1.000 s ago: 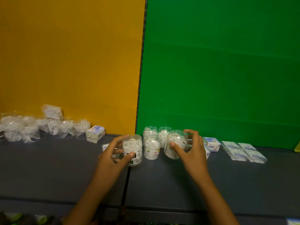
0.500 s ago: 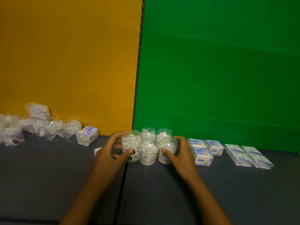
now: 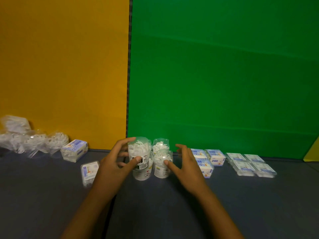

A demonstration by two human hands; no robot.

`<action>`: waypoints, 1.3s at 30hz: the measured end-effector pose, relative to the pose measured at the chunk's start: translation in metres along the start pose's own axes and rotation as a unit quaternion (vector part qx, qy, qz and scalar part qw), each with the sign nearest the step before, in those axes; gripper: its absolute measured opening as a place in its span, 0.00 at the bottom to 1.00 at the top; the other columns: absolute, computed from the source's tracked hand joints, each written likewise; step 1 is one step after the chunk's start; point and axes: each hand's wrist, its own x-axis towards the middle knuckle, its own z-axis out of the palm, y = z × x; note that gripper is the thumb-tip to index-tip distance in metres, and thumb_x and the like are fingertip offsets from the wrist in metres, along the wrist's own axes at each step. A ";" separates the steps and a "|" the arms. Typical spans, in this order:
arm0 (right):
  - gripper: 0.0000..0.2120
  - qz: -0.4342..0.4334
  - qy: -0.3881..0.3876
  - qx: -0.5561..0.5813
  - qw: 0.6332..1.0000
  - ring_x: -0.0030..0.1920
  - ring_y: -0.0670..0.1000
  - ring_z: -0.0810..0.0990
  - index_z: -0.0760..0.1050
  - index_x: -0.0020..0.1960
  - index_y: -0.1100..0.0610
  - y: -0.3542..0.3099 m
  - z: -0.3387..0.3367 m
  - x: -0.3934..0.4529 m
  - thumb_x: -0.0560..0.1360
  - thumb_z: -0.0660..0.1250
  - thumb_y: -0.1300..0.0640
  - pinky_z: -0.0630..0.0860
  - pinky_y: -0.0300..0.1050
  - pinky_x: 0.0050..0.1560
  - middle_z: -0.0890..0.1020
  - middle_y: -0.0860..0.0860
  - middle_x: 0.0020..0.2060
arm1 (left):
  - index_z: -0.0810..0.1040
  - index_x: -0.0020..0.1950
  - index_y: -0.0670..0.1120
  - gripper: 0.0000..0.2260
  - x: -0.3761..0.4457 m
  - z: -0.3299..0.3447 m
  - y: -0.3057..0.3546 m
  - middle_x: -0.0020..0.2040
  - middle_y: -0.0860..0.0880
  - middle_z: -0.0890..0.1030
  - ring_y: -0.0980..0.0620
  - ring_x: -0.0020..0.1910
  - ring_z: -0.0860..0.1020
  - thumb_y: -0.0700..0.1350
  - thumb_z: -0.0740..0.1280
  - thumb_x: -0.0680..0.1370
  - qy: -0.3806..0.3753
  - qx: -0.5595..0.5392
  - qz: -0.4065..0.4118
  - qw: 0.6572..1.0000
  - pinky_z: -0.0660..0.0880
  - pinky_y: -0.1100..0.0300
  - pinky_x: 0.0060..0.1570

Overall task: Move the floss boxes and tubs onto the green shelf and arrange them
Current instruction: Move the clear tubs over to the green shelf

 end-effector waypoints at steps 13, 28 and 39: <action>0.28 -0.056 0.018 -0.270 0.961 0.64 0.52 0.71 0.66 0.71 0.51 0.080 -0.185 -0.024 0.79 0.56 0.35 0.71 0.48 0.61 0.73 0.49 0.64 | 0.73 0.62 0.63 0.21 -0.011 0.157 0.063 0.54 0.65 0.76 0.72 0.52 0.74 0.50 0.73 0.71 -0.006 0.044 0.070 0.997 0.75 0.71 0.45; 0.29 0.065 0.040 -0.325 0.943 0.63 0.55 0.72 0.68 0.68 0.54 0.221 -0.366 -0.115 0.78 0.53 0.33 0.72 0.51 0.62 0.74 0.52 0.62 | 0.73 0.61 0.57 0.21 -0.042 0.384 0.113 0.53 0.59 0.79 0.67 0.48 0.77 0.43 0.75 0.71 -0.085 0.017 0.085 0.993 0.74 0.71 0.42; 0.26 0.094 0.060 -0.319 0.941 0.61 0.52 0.72 0.68 0.66 0.52 0.272 -0.417 -0.123 0.78 0.54 0.34 0.70 0.47 0.57 0.74 0.50 0.60 | 0.72 0.58 0.60 0.22 -0.015 0.477 0.114 0.55 0.59 0.79 0.65 0.50 0.78 0.45 0.75 0.70 -0.125 0.024 0.091 0.988 0.77 0.62 0.48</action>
